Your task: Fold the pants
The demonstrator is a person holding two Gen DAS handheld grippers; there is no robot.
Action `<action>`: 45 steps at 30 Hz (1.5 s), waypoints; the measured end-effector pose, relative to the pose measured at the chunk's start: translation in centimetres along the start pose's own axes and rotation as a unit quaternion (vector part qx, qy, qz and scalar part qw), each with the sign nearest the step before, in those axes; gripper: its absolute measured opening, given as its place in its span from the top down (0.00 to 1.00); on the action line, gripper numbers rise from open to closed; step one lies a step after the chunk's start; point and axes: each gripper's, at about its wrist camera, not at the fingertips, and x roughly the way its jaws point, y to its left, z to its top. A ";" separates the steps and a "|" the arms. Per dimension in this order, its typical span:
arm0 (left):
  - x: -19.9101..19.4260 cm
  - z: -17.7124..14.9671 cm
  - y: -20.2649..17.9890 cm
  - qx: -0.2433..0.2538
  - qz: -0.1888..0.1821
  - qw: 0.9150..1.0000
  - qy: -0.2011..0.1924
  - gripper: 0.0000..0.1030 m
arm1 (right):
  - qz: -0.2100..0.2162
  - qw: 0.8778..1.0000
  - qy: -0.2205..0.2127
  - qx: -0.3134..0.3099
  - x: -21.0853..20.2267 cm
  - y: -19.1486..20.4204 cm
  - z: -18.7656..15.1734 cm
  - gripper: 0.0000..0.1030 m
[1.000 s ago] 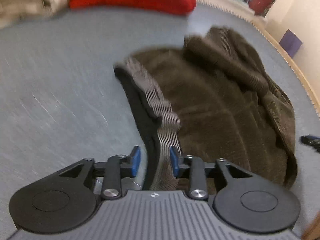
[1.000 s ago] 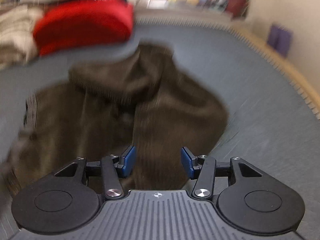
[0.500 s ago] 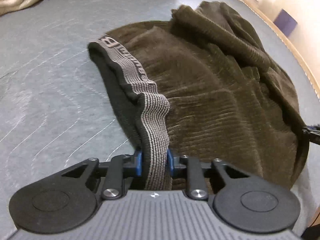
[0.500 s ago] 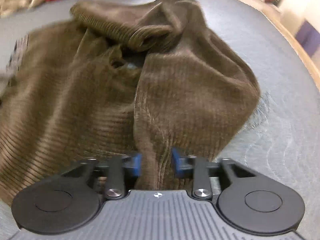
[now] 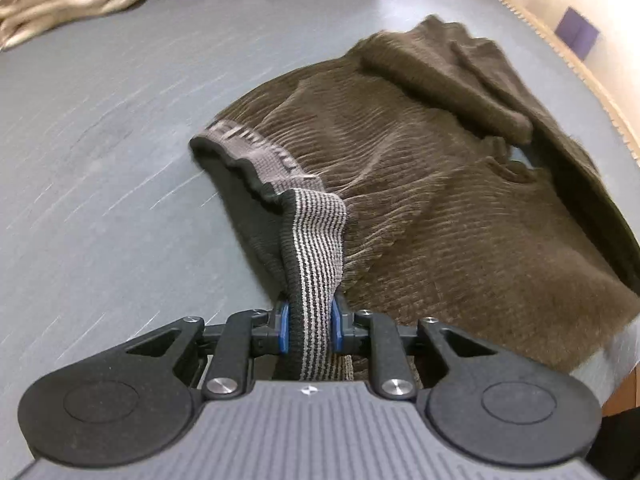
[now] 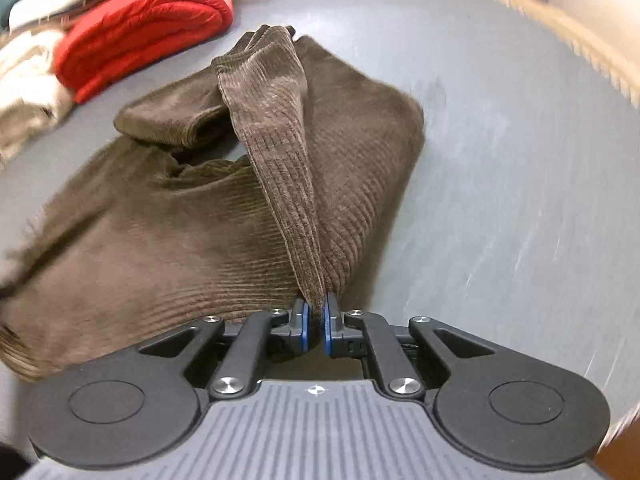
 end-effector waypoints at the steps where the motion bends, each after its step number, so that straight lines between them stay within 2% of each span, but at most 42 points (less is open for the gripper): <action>1: -0.3 -0.6 0.6 0.004 0.009 1.000 0.006 0.78 | 0.005 1.000 0.007 -0.002 -0.5 0.7 -1.2 0.93; 3: -0.2 -1.4 1.5 0.012 0.029 0.999 0.020 0.76 | 0.009 0.999 0.034 -0.025 -0.8 2.6 -4.2 0.93; 5: 0.5 -1.7 2.4 -0.002 0.050 0.998 0.047 0.69 | 0.015 0.996 0.074 -0.043 -0.4 4.2 -6.3 0.92; 6: 0.5 -1.3 2.1 -0.005 0.069 0.996 0.052 0.69 | 0.001 0.996 0.081 -0.042 -0.4 4.5 -6.7 0.92; 7: -0.2 -0.9 1.6 0.003 0.092 0.995 0.039 0.68 | -0.014 0.997 0.069 -0.037 -1.2 4.6 -6.7 0.90; 8: -1.2 -0.3 0.9 0.013 0.104 0.994 0.016 0.65 | -0.022 0.999 0.040 -0.028 -2.0 4.5 -6.1 0.88; 10: -3.7 0.6 -0.3 0.016 0.104 0.994 -0.037 0.55 | -0.030 0.999 -0.015 -0.010 -3.9 4.3 -4.5 0.87; 11: -4.8 0.9 -0.8 0.011 0.100 0.993 -0.060 0.48 | -0.028 0.999 -0.040 -0.006 -4.8 4.4 -3.8 0.84; 12: -5.8 1.0 -1.5 0.005 0.089 0.993 -0.079 0.46 | -0.018 0.997 -0.073 -0.012 -6.0 4.7 -2.6 0.81; 13: -6.7 1.1 -2.3 0.002 0.071 0.993 -0.097 0.45 | -0.014 0.995 -0.093 -0.024 -6.7 4.8 -1.6 0.73; 15: -8.4 0.6 -3.5 -0.002 0.054 0.990 -0.129 0.43 | -0.023 0.986 -0.147 -0.075 -8.1 6.3 0.5 0.64; 17: -8.1 0.7 -5.7 -0.003 0.077 0.984 -0.163 0.42 | -0.041 0.974 -0.188 -0.121 -8.5 7.1 2.0 0.57; 19: -8.3 1.3 -6.6 -0.003 0.106 0.978 -0.180 0.42 | -0.045 0.959 -0.219 -0.174 -7.7 8.6 4.1 0.56; 21: -8.2 1.3 -6.6 -0.019 0.116 0.973 -0.196 0.38 | -0.040 0.949 -0.234 -0.206 -6.1 9.2 5.6 0.56; 22: -8.2 0.7 -6.7 -0.025 0.119 0.973 -0.196 0.38 | -0.034 0.948 -0.235 -0.212 -5.3 9.6 6.5 0.56; 24: -7.3 1.0 -6.5 -0.033 0.095 0.978 -0.181 0.38 | -0.018 0.952 -0.221 -0.209 -2.4 9.7 8.5 0.56; 26: -6.6 1.3 -6.2 -0.040 0.078 0.982 -0.167 0.40 | -0.013 0.960 -0.199 -0.198 -0.6 9.2 8.3 0.57; 28: -5.1 1.8 -5.6 -0.029 0.079 0.986 -0.145 0.45 | -0.040 0.966 -0.139 -0.213 3.1 10.0 9.2 0.57; 29: -4.4 2.1 -5.4 -0.022 0.083 0.987 -0.137 0.49 | -0.048 0.963 -0.129 -0.230 5.1 11.1 9.7 0.57; 31: -3.5 2.3 -5.4 -0.014 0.090 0.988 -0.125 0.50 | -0.046 0.958 -0.130 -0.253 6.9 12.0 10.5 0.55; 36: -2.4 3.5 -4.4 -0.026 0.093 0.989 -0.115 0.49 | -0.038 0.963 -0.093 -0.249 11.7 13.3 12.6 0.53; 39: -1.9 3.7 -3.8 -0.027 0.099 0.989 -0.102 0.48 | -0.042 0.965 -0.074 -0.249 13.7 13.8 12.7 0.52; 41: -1.8 3.8 -3.5 -0.024 0.102 0.990 -0.099 0.47 | -0.051 0.960 -0.065 -0.266 14.9 14.2 12.2 0.53; 42: -1.8 3.9 -3.3 -0.022 0.106 0.989 -0.097 0.47 | -0.046 0.961 -0.061 -0.267 15.2 13.9 12.2 0.55; 44: -1.8 3.8 -2.8 -0.025 0.111 0.989 -0.094 0.47 | -0.020 0.967 -0.054 -0.249 15.1 13.7 12.6 0.90; 45: -1.9 3.7 -2.7 -0.027 0.112 0.989 -0.092 0.47 | -0.029 0.968 -0.059 -0.242 14.4 13.3 12.8 0.90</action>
